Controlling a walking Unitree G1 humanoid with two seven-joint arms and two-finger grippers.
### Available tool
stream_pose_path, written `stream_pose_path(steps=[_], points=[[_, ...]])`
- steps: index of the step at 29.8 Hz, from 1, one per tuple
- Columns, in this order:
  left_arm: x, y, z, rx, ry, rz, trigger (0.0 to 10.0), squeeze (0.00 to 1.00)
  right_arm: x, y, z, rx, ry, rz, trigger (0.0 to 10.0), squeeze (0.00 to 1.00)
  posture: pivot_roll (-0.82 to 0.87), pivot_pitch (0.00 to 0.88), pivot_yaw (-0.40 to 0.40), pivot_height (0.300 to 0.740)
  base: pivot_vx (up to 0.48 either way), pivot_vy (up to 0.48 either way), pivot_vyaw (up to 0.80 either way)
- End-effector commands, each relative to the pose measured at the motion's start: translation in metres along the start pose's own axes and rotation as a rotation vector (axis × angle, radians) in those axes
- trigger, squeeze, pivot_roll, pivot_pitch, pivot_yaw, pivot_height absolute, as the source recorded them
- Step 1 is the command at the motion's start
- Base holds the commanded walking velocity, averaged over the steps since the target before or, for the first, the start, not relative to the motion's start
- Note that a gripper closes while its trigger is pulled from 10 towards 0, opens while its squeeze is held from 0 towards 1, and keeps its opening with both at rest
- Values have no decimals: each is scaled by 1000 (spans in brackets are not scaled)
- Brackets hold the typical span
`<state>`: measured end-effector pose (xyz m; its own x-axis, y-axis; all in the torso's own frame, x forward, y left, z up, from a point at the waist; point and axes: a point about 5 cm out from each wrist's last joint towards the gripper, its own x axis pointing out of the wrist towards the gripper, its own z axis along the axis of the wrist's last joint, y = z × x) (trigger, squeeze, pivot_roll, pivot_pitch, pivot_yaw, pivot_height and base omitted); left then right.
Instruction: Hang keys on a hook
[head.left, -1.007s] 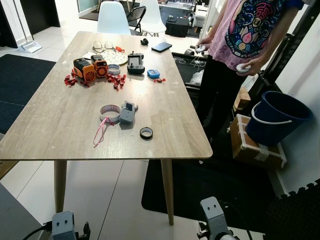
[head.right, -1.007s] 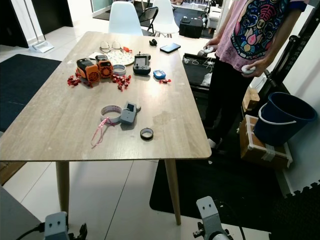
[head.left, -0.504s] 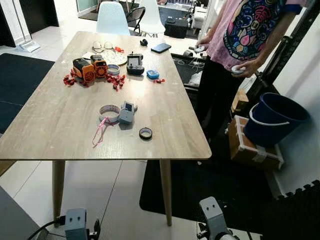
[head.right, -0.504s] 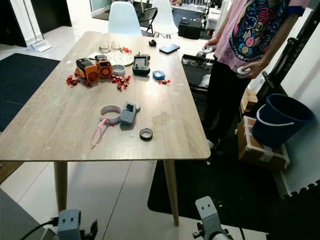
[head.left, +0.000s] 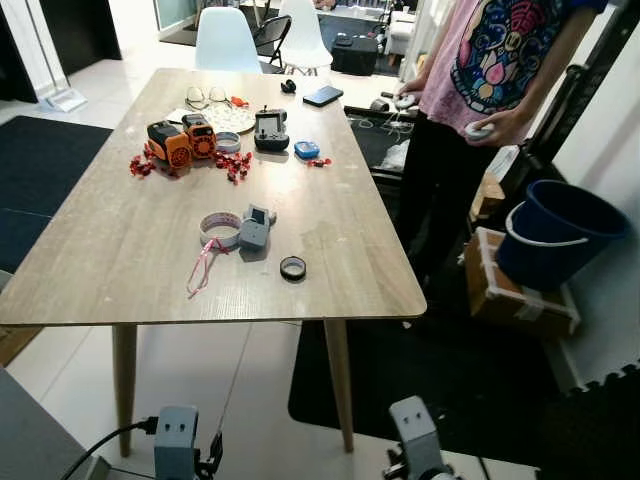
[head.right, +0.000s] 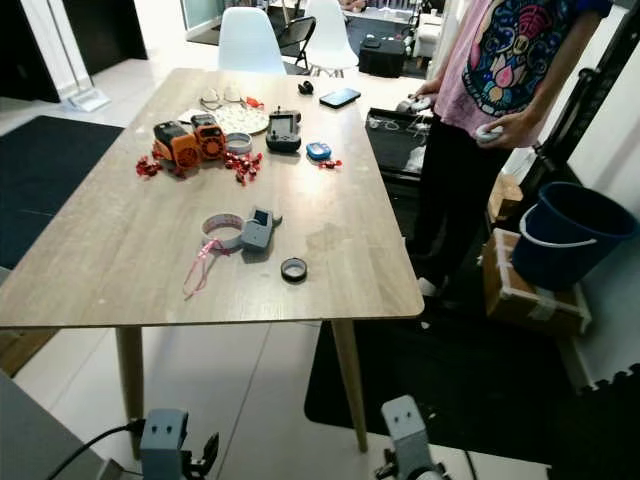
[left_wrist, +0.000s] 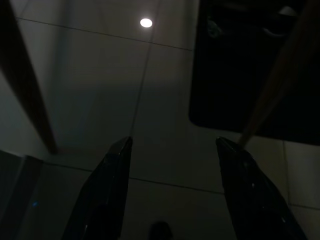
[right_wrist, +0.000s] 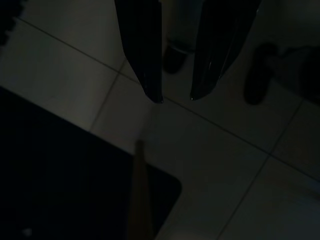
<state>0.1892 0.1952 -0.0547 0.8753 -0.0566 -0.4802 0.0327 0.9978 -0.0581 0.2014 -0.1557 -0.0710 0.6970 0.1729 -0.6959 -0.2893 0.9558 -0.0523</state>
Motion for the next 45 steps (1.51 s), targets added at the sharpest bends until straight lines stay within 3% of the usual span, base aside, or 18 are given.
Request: stream_pose_path(steps=[1,9,18,20,21,23,26,32,38,45], points=[[-3,9,-4,-24,22,35,10000,0,-2,-5,-4,8,6,-24,10000,0,87,46,-29,740,0,0,0],[-6,6,-7,-82,18,23,10000,0,-2,-13,-1,8,4,-36,10000,0,78,44,-46,740,0,0,0],[-7,-5,-13,-36,45,-51,10000,0,-4,-22,-2,3,10,-75,10000,0,64,42,-61,740,0,0,0],[-7,-1,-11,-37,26,-6,10000,0,-8,-44,0,43,-5,-233,10000,0,61,43,-65,740,0,0,0],[-7,-1,-11,-37,26,-6,10000,0,-8,-44,0,43,-5,-233,10000,0,61,43,-65,740,0,0,0],[-6,2,-9,-63,2,42,10000,0,-14,-65,1,95,-18,-361,10000,0,55,43,-67,740,0,0,0],[-5,2,-7,-82,-7,56,10000,0,-16,-73,1,96,-19,-393,10000,0,52,42,-68,740,0,0,0],[-5,-2,-8,-92,-9,41,10000,0,-16,-74,2,120,-21,-386,10000,0,49,41,-70,740,0,0,0],[-5,-5,-9,-90,-2,37,10000,0,-9,-52,0,140,0,-264,10000,0,53,41,-76,740,0,0,0],[-6,-6,-10,-99,-9,36,10000,0,-8,-47,0,125,2,-248,10000,0,60,42,-79,740,0,0,0]])
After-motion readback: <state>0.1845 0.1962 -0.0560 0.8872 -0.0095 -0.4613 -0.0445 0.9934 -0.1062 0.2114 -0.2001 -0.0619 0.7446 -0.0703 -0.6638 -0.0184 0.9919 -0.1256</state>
